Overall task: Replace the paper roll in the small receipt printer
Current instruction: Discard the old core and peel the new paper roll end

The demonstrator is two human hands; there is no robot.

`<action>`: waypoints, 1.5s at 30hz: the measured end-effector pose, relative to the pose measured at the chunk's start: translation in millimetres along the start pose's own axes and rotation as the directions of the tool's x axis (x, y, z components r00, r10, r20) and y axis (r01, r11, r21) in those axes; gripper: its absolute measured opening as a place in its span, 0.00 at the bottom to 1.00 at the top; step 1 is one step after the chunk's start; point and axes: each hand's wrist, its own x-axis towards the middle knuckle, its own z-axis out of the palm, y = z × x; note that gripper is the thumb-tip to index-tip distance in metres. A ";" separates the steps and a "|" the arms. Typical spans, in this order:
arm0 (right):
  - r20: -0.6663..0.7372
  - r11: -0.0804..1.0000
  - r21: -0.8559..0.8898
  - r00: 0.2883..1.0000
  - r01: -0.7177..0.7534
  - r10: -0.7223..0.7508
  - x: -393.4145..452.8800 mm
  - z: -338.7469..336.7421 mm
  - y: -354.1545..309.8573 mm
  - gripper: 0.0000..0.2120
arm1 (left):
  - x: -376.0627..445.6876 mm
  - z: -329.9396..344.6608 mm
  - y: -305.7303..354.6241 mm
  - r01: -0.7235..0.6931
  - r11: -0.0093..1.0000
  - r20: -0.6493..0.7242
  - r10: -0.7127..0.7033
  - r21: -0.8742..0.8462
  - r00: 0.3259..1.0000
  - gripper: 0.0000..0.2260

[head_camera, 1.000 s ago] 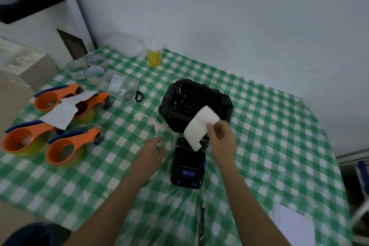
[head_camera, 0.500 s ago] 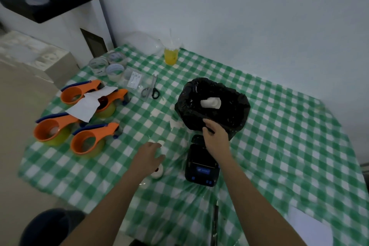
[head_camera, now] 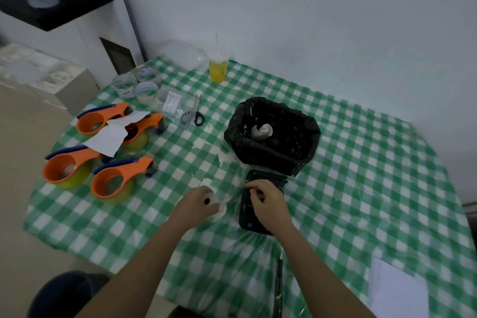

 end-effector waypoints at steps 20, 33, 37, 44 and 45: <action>-0.009 0.797 0.603 1.000 0.011 -0.007 -33.0 -57.3 -30.7 0.18 | -32.0 -17.4 111.2 -0.068 0.690 0.098 0.198 -0.720 0.975 0.13; -0.101 0.766 0.640 0.995 0.057 0.011 -39.1 -81.0 -40.5 0.14 | -38.4 -21.8 126.0 -0.475 0.762 -0.124 0.473 -0.439 0.873 0.18; -0.183 0.791 0.599 0.983 0.121 -0.012 -42.1 -84.4 -45.3 0.14 | -36.5 -21.5 128.4 -0.632 0.773 -0.234 0.606 -0.054 0.760 0.14; -0.229 0.816 0.562 0.973 0.136 -0.005 -43.8 -85.4 -45.7 0.14 | -42.9 -24.8 137.7 -0.639 0.751 -0.307 0.655 0.166 0.691 0.17; -0.232 0.817 0.559 0.973 0.140 -0.008 -44.3 -85.2 -46.2 0.14 | -43.3 -25.1 139.0 -0.633 0.753 -0.315 0.653 0.179 0.688 0.15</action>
